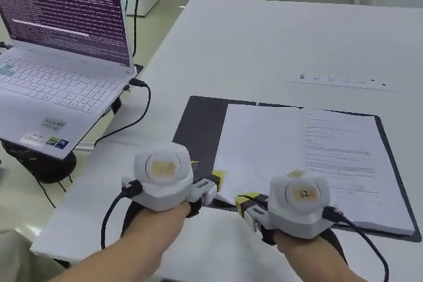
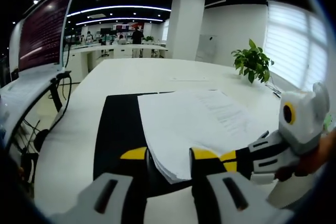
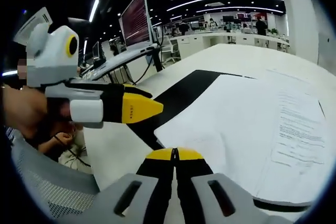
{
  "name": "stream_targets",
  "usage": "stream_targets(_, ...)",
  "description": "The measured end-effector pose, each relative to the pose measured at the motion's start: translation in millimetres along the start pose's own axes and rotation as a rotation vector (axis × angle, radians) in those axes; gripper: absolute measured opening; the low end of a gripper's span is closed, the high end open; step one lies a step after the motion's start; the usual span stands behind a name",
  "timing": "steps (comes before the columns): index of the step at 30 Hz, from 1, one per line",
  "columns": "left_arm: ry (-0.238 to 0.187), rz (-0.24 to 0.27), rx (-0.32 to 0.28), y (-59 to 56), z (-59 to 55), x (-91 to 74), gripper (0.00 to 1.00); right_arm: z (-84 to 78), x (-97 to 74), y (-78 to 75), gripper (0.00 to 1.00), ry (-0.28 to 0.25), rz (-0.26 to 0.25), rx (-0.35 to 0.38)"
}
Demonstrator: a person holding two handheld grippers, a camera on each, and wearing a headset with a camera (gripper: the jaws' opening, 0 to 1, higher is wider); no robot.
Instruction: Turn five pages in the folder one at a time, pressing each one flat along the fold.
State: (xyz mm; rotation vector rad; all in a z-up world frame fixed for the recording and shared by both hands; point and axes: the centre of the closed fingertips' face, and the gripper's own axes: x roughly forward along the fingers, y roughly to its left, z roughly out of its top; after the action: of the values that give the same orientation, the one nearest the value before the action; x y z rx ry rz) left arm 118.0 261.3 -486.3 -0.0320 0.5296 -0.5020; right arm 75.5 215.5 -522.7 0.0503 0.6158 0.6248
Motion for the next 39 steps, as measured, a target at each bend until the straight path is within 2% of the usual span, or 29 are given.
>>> stream_targets(4,0.024,-0.022,0.036,-13.8,-3.9,16.9,0.29,6.6,-15.8,-22.8,0.0,-0.033,-0.048,0.038)
stream_targets(7,0.066,-0.034,0.062,-22.2,-15.7,31.1,0.29,10.1,-25.4,-42.5,0.0,-0.05,-0.086,0.066)
stream_targets(9,0.076,-0.034,0.062,-24.1,-21.3,37.7,0.29,13.0,-30.9,-56.7,0.0,-0.068,-0.106,0.093)
stream_targets(10,0.1,-0.025,0.067,-23.0,-28.1,40.9,0.28,14.8,-34.3,-66.4,0.0,-0.078,-0.125,0.109)
stream_targets(15,0.134,0.004,0.06,-18.6,-44.5,46.0,0.28,23.0,-43.6,-98.7,0.0,-0.127,-0.165,0.188)
stream_targets(20,0.153,0.049,0.076,-13.0,-58.7,43.9,0.28,30.3,-45.5,-118.1,0.0,-0.17,-0.176,0.225)
stream_targets(22,0.148,0.058,0.089,-12.1,-61.8,42.3,0.28,31.7,-42.9,-125.0,0.0,-0.181,-0.179,0.217)
stream_targets(23,0.133,0.059,0.096,-12.7,-60.5,42.2,0.27,33.4,-40.8,-129.3,0.0,-0.192,-0.177,0.227)
stream_targets(26,0.122,0.067,0.131,-13.1,-60.3,42.8,0.28,35.9,-34.1,-140.6,0.0,-0.202,-0.186,0.244)
stream_targets(32,0.063,0.077,0.104,-11.3,-60.7,40.9,0.28,40.4,-11.0,-159.9,0.0,-0.209,-0.183,0.292)
stream_targets(39,0.04,0.074,0.107,-11.1,-59.3,40.9,0.27,40.4,11.4,-181.6,0.0,-0.2,-0.199,0.368)
